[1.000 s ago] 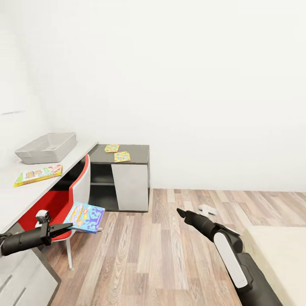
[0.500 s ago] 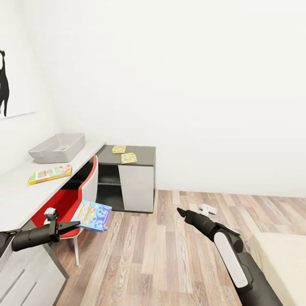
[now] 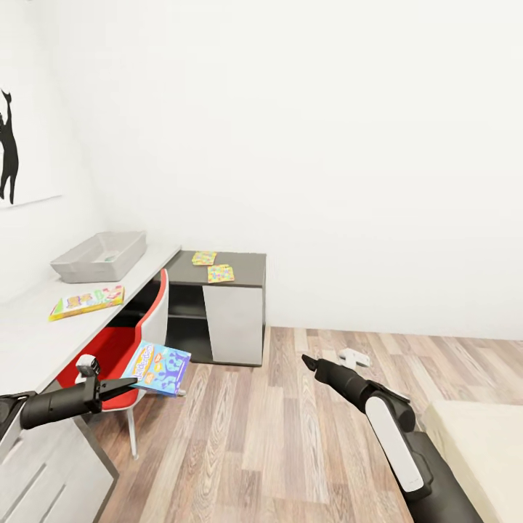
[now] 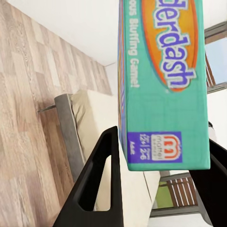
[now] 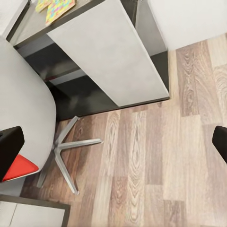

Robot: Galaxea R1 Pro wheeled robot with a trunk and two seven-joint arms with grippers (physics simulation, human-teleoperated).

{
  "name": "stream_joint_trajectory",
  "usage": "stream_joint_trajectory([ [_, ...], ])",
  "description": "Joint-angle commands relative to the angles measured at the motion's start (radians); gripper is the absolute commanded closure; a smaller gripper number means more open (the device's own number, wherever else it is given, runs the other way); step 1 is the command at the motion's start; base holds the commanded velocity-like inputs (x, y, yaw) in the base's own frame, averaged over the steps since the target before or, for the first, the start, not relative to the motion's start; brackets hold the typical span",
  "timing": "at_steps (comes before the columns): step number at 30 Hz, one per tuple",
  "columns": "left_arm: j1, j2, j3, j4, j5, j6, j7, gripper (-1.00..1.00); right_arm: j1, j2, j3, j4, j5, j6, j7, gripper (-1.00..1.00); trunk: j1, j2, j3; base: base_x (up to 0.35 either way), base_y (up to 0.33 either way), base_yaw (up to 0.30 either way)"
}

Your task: Put all the toys in the child's room - the three board games (two on the bed and one on the table), the two jigsaw puzzles on the table, and the tennis ball on the table - inside the toy box on the table in the child's room.

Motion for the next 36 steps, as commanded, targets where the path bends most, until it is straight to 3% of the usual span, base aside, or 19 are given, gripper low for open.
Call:
stream_joint_trajectory([
  [1,0.0,0.0,0.0,0.0,-0.001,0.011,-0.004,1.0,-0.001,-0.001,0.003,-0.002,-0.01,0.002,-0.01,-1.0,-0.004,0.007,0.003,0.0,0.0,0.0],
  [14,0.0,0.0,-0.001,0.001,-0.001,0.011,-0.004,1.0,0.0,-0.001,0.003,-0.002,-0.01,0.002,-0.01,-1.0,-0.054,0.098,0.05,0.0,0.0,-0.004],
  [27,-0.001,0.0,-0.001,0.0,0.0,0.011,-0.004,1.0,-0.001,-0.001,0.003,-0.003,-0.011,0.003,-0.01,-1.0,-0.104,0.189,0.098,0.0,0.0,-0.204],
  [32,-0.001,0.0,-0.001,0.001,0.001,0.012,-0.005,1.0,-0.001,-0.001,0.004,-0.003,-0.011,0.003,-0.01,-1.0,-0.104,0.189,0.099,0.0,0.0,-0.054],
  [36,-0.001,0.0,-0.001,0.0,0.001,0.013,-0.006,1.0,0.0,-0.001,0.005,-0.003,-0.011,0.003,-0.01,-1.0,-0.119,0.217,0.111,0.0,0.0,-0.011],
])
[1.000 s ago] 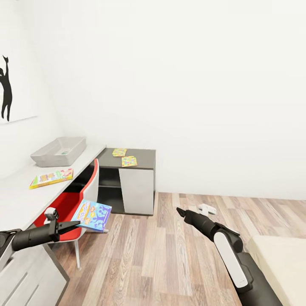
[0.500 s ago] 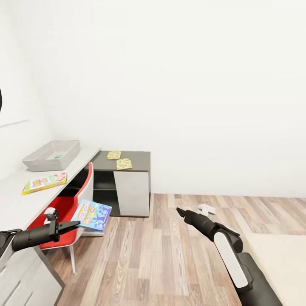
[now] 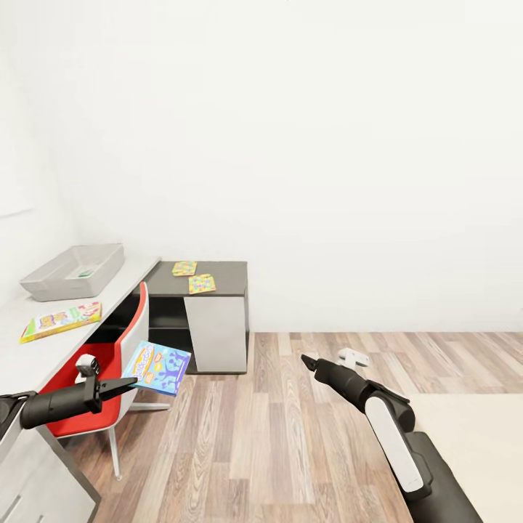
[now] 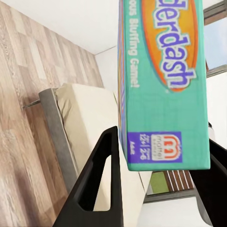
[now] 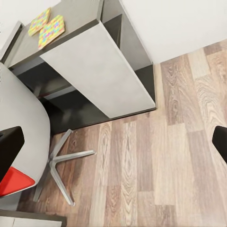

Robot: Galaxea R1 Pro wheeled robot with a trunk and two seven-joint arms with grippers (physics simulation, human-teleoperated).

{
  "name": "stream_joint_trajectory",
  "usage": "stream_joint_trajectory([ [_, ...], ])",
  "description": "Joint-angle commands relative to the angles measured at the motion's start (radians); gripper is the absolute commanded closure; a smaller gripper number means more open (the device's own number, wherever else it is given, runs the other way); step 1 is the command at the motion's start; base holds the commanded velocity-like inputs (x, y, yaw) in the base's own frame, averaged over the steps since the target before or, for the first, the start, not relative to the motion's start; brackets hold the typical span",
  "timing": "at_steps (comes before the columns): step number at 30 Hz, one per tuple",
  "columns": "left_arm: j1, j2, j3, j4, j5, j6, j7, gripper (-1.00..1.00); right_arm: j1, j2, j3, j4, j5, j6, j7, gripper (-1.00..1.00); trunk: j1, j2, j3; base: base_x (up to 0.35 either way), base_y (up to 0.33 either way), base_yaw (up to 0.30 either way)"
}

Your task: Put all the toys in the child's room - the three board games (two on the bed and one on the table), the two jigsaw puzzles on the table, and the tennis ball on the table - inside the toy box on the table in the child's room.

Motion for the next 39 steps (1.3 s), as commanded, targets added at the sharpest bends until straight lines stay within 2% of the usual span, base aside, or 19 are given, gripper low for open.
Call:
stream_joint_trajectory([
  [1,0.0,0.0,0.0,0.0,-0.001,0.011,-0.004,1.0,-0.001,-0.001,0.002,-0.001,-0.01,0.002,-0.01,-1.0,-0.004,0.006,0.002,0.0,0.0,-0.004],
  [12,0.0,0.0,0.0,0.0,-0.001,0.011,-0.004,1.0,-0.001,-0.001,0.001,-0.001,-0.011,0.003,-0.01,-1.0,-0.046,0.083,0.032,0.0,0.0,0.0],
  [39,0.001,0.008,0.0,-0.001,-0.002,0.011,-0.029,1.0,-0.001,-0.001,0.001,0.001,-0.011,0.004,-0.01,-1.0,-0.149,0.272,0.079,0.0,0.0,0.0],
])
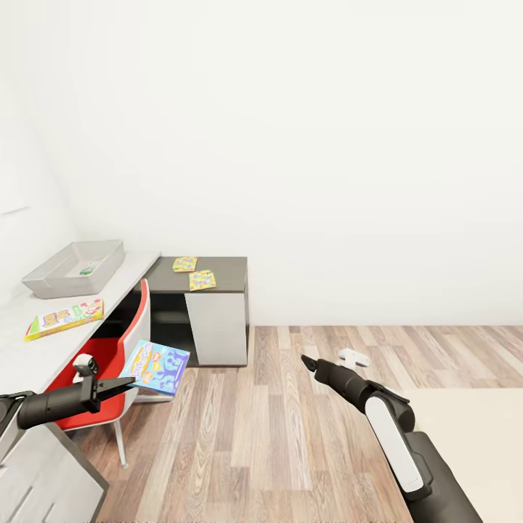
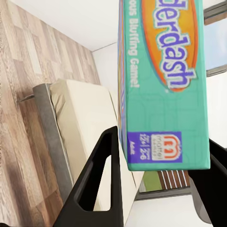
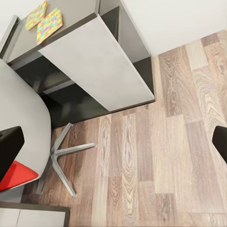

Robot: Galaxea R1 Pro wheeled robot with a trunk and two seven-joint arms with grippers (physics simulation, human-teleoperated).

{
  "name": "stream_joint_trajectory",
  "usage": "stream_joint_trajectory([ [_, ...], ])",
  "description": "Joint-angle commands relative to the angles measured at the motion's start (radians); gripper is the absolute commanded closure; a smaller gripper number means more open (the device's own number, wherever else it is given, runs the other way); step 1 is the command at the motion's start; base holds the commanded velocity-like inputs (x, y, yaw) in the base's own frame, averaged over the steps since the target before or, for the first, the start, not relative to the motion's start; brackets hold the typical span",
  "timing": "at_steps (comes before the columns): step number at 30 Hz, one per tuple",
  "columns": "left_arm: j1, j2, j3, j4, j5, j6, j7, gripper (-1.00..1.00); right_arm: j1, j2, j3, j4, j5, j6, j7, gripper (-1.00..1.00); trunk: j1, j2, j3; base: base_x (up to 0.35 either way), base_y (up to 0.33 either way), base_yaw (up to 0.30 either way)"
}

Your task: Put all the toys in the child's room - the three board games (two on the bed and one on the table), the two jigsaw puzzles on the table, and the tennis ball on the table - inside the toy box on the table in the child's room.

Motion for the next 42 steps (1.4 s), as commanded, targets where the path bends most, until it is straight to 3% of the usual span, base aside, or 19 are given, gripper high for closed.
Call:
stream_joint_trajectory([
  [1,-0.001,0.001,0.0,0.0,0.0,0.011,-0.004,1.0,-0.001,-0.001,0.002,-0.001,-0.01,0.002,-0.01,-1.0,-0.004,0.006,0.0,0.0,0.0,0.0],
  [7,-0.001,0.003,0.001,0.0,-0.001,0.011,-0.004,1.0,-0.001,-0.001,0.002,-0.001,-0.009,0.002,-0.01,-1.0,-0.027,0.048,0.01,0.0,0.0,0.0],
  [21,0.003,0.006,0.012,0.001,0.0,0.009,-0.004,1.0,-0.001,-0.001,0.003,-0.003,-0.009,0.004,-0.011,-1.0,-0.027,0.048,-0.01,0.007,0.0,0.0],
  [42,0.006,0.006,0.015,0.002,0.003,0.002,-0.004,1.0,-0.001,-0.002,0.004,-0.019,-0.009,0.002,-0.01,-1.0,-0.027,0.048,-0.016,0.231,0.0,0.001],
])
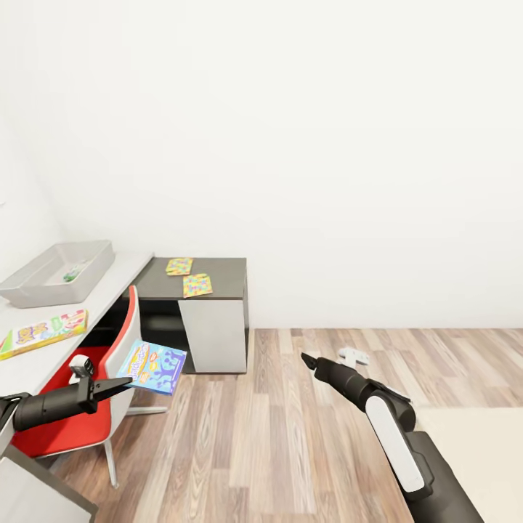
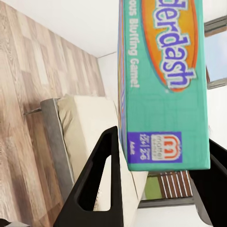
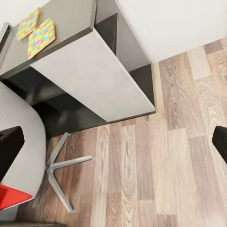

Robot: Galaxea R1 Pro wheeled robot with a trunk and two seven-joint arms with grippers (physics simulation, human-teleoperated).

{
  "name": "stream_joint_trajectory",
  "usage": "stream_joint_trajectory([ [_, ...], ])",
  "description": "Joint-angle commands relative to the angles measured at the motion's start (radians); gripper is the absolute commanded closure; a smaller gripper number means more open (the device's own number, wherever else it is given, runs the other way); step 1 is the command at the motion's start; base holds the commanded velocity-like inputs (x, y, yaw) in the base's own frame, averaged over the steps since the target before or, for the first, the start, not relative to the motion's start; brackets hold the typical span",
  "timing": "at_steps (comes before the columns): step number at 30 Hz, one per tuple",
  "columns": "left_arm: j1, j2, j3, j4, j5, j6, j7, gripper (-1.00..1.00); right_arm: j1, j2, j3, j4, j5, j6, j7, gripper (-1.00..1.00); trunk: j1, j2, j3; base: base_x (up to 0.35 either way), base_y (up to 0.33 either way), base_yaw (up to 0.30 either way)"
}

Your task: Put all the toys in the child's room - the three board games (two on the bed and one on the table), the two jigsaw puzzles on the table, and the tennis ball on the table - inside the toy box on the table in the child's room.

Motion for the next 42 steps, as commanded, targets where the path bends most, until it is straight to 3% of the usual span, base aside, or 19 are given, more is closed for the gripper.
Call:
stream_joint_trajectory([
  [1,-0.001,0.0,0.0,0.0,0.001,0.004,-0.004,1.0,-0.001,0.0,0.002,-0.002,-0.011,0.002,-0.01,-1.0,0.001,-0.001,-0.002,0.307,0.0,0.101],
  [17,-0.001,0.001,0.002,-0.001,0.002,-0.011,-0.004,1.0,-0.001,0.0,0.003,-0.002,-0.011,0.002,-0.01,-1.0,0.001,-0.001,-0.002,0.28,0.0,0.266],
  [27,-0.001,0.016,0.032,0.0,0.004,-0.011,-0.004,1.0,-0.001,-0.005,0.011,-0.024,-0.011,0.01,-0.006,-1.0,0.001,-0.001,-0.002,0.268,0.085,0.291],
  [31,-0.001,0.016,0.035,-0.001,0.004,-0.011,-0.004,1.0,-0.001,-0.015,0.056,-0.105,-0.021,0.042,0.087,-1.0,0.001,-0.001,-0.003,0.24,0.039,0.257],
  [34,-0.001,0.016,0.035,0.0,0.004,-0.011,-0.004,1.0,-0.001,-0.017,0.056,-0.125,-0.023,0.079,0.238,-1.0,0.001,-0.001,-0.004,0.199,0.011,0.123],
  [36,-0.001,0.016,0.035,0.0,0.004,-0.011,-0.004,1.0,-0.001,-0.019,0.023,-0.131,-0.024,0.095,0.382,-1.0,0.001,-0.001,-0.004,0.183,0.004,0.046],
  [38,-0.001,0.016,0.036,0.0,0.004,-0.012,-0.004,1.0,-0.001,-0.021,-0.011,-0.133,-0.023,0.101,0.473,-1.0,0.001,-0.001,-0.004,0.178,0.002,0.024],
  [42,-0.001,0.016,0.036,-0.001,0.004,-0.012,-0.004,1.0,0.017,-0.021,-0.059,-0.131,-0.023,0.103,0.581,-1.0,0.001,-0.001,-0.004,0.172,0.001,0.009],
])
